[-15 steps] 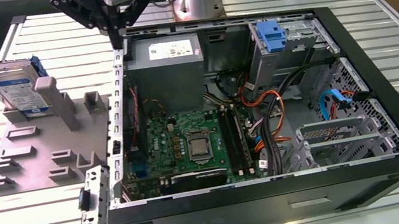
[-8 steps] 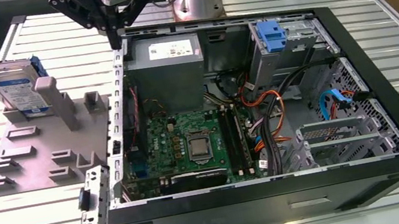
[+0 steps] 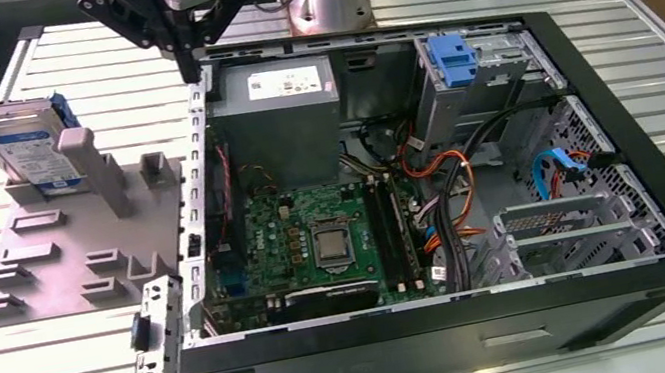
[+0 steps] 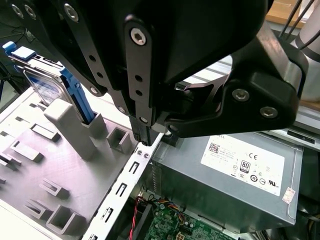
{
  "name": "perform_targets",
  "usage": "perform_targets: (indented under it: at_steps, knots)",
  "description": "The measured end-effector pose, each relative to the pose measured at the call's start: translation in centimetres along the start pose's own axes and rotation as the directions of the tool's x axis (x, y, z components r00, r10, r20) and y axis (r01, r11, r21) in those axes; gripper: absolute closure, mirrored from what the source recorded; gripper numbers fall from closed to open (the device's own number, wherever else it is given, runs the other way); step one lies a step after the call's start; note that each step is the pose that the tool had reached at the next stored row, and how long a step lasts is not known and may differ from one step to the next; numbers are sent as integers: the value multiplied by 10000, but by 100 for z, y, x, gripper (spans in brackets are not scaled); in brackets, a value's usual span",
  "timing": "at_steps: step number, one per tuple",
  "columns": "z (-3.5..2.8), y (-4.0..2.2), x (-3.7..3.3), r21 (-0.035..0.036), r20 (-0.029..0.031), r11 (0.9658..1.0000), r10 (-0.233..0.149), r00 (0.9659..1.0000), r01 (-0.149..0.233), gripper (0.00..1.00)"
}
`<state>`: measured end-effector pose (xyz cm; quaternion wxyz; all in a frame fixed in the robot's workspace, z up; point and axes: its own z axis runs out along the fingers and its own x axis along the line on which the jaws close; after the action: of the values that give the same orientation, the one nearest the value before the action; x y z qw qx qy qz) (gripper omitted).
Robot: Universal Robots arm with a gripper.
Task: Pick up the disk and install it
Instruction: 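Reach for the disk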
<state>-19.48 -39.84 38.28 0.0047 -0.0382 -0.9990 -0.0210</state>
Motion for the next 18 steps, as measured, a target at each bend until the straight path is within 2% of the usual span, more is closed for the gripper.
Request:
perform_targets:
  at_steps: [9, 18]
  knots:
    - [1, 5, 26, -1, 0, 10000, 0, 10000, 0, 89]
    - [4, 3, 110, 0, 0, 10000, 1, 10000, -1, 89]
